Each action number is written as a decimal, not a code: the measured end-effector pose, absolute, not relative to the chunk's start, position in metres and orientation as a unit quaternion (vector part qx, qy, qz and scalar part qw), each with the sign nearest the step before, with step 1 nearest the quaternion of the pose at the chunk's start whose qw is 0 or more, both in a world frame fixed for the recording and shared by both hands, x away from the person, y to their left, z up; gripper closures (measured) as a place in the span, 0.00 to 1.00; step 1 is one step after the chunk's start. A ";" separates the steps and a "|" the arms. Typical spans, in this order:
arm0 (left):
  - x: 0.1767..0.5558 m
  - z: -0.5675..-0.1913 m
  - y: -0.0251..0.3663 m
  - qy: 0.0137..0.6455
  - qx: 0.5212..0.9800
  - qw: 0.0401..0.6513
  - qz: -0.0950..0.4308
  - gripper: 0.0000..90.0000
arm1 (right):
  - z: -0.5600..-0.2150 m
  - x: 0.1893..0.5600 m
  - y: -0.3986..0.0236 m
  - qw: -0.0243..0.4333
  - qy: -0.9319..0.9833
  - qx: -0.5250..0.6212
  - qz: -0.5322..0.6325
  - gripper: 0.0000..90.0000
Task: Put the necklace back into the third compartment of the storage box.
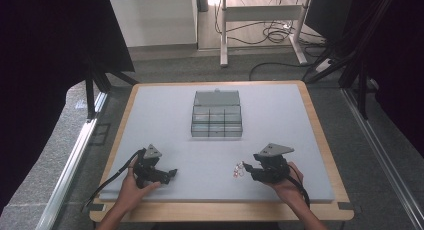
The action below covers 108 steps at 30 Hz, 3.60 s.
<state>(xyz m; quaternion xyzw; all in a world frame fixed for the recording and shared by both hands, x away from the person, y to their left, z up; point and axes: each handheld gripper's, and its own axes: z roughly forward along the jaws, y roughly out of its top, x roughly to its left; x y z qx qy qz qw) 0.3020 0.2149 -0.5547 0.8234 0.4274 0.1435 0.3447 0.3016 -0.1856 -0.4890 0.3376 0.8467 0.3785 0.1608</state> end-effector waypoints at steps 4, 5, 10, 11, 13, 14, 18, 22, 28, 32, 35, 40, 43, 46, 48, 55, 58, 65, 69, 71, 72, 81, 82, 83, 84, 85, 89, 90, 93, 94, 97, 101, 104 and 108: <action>0.302 -0.555 0.215 0.427 0.823 0.345 0.144 0.00 | -0.492 0.301 -0.174 0.150 0.856 0.330 0.368 0.54; 0.302 -0.555 0.215 0.428 0.823 0.345 0.144 0.00 | -0.492 0.301 -0.171 0.148 0.860 0.327 0.364 0.54; 0.302 -0.555 0.215 0.427 0.823 0.345 0.144 0.00 | -0.497 0.305 -0.157 0.135 0.870 0.319 0.352 0.57; 0.302 -0.555 0.215 0.427 0.823 0.345 0.144 0.00 | -0.500 0.305 -0.155 0.130 0.872 0.317 0.350 0.59; 0.302 -0.555 0.215 0.428 0.823 0.345 0.144 0.00 | -0.502 0.305 -0.154 0.126 0.872 0.318 0.350 0.60; 0.302 -0.555 0.215 0.428 0.823 0.345 0.144 0.00 | -0.503 0.304 -0.154 0.124 0.873 0.318 0.349 0.60; 0.302 -0.555 0.215 0.427 0.823 0.345 0.144 0.00 | -0.508 0.303 -0.151 0.116 0.879 0.314 0.340 0.63; 0.302 -0.555 0.215 0.427 0.823 0.345 0.144 0.00 | -0.512 0.304 -0.148 0.111 0.884 0.312 0.330 0.65; 0.302 -0.555 0.215 0.428 0.823 0.345 0.144 0.00 | -0.514 0.306 -0.147 0.106 0.887 0.312 0.323 0.68; 0.302 -0.555 0.215 0.427 0.823 0.345 0.144 0.00 | -0.517 0.306 -0.144 0.108 0.892 0.310 0.311 0.70; 0.302 -0.555 0.215 0.428 0.823 0.345 0.144 0.00 | -0.518 0.307 -0.142 0.111 0.895 0.307 0.304 0.73; 0.302 -0.555 0.215 0.427 0.823 0.345 0.144 0.00 | -0.516 0.307 -0.139 0.109 0.898 0.304 0.298 0.82; 0.302 -0.555 0.215 0.426 0.824 0.344 0.144 0.00 | -0.517 0.308 -0.139 0.095 0.897 0.308 0.302 0.87; 0.302 -0.555 0.215 0.425 0.825 0.344 0.144 0.00 | -0.517 0.307 -0.138 0.090 0.902 0.304 0.294 0.93; 0.302 -0.555 0.215 0.426 0.825 0.344 0.144 0.00 | -0.517 0.307 -0.138 0.098 0.903 0.301 0.292 0.94; 0.302 -0.555 0.215 0.427 0.823 0.345 0.144 0.00 | -0.517 0.308 -0.139 0.089 0.902 0.301 0.295 0.98; 0.302 -0.555 0.215 0.428 0.823 0.345 0.144 0.00 | -0.517 0.308 -0.140 0.088 0.902 0.300 0.297 0.98; 0.302 -0.555 0.215 0.428 0.823 0.345 0.144 0.00 | -0.515 0.310 -0.143 0.073 0.896 0.305 0.314 0.98; 0.302 -0.555 0.215 0.427 0.823 0.345 0.144 0.00 | -0.508 0.311 -0.149 0.072 0.887 0.312 0.334 0.98; 0.302 -0.555 0.215 0.427 0.823 0.345 0.144 0.00 | -0.506 0.312 -0.151 0.073 0.884 0.314 0.338 0.98; 0.302 -0.555 0.215 0.427 0.823 0.345 0.144 0.00 | -0.506 0.313 -0.152 0.073 0.883 0.314 0.340 0.98; 0.302 -0.555 0.215 0.427 0.823 0.345 0.144 0.00 | -0.503 0.315 -0.145 0.085 0.888 0.303 0.335 0.86; 0.302 -0.555 0.215 0.427 0.823 0.344 0.144 0.00 | -0.506 0.319 -0.136 0.085 0.893 0.296 0.328 0.82; 0.302 -0.555 0.215 0.427 0.823 0.345 0.144 0.00 | -0.506 0.319 -0.136 0.085 0.893 0.296 0.328 0.82; 0.302 -0.555 0.215 0.426 0.824 0.344 0.144 0.00 | -0.507 0.320 -0.132 0.086 0.896 0.294 0.323 0.78; 0.302 -0.554 0.215 0.425 0.825 0.343 0.144 0.00 | -0.509 0.322 -0.127 0.088 0.899 0.291 0.316 0.75; 0.302 -0.555 0.215 0.427 0.823 0.344 0.144 0.00 | -0.517 0.326 -0.117 0.098 0.909 0.288 0.287 0.74; 0.302 -0.554 0.215 0.425 0.825 0.344 0.144 0.00 | -0.517 0.326 -0.117 0.102 0.908 0.289 0.286 0.76; 0.302 -0.555 0.215 0.427 0.824 0.344 0.144 0.00 | -0.516 0.326 -0.119 0.101 0.908 0.295 0.281 0.85; 0.302 -0.554 0.215 0.425 0.825 0.343 0.144 0.00 | -0.516 0.327 -0.120 0.098 0.907 0.299 0.281 0.86; 0.302 -0.554 0.215 0.425 0.825 0.343 0.144 0.00 | -0.516 0.327 -0.120 0.098 0.906 0.300 0.282 0.86; 0.302 -0.555 0.215 0.427 0.823 0.344 0.144 0.00 | -0.516 0.328 -0.121 0.093 0.904 0.301 0.289 0.90; 0.302 -0.555 0.215 0.427 0.824 0.344 0.144 0.00 | -0.513 0.328 -0.124 0.098 0.901 0.304 0.294 0.94; 0.302 -0.555 0.215 0.427 0.824 0.344 0.144 0.00 | -0.514 0.330 -0.125 0.093 0.900 0.306 0.295 0.94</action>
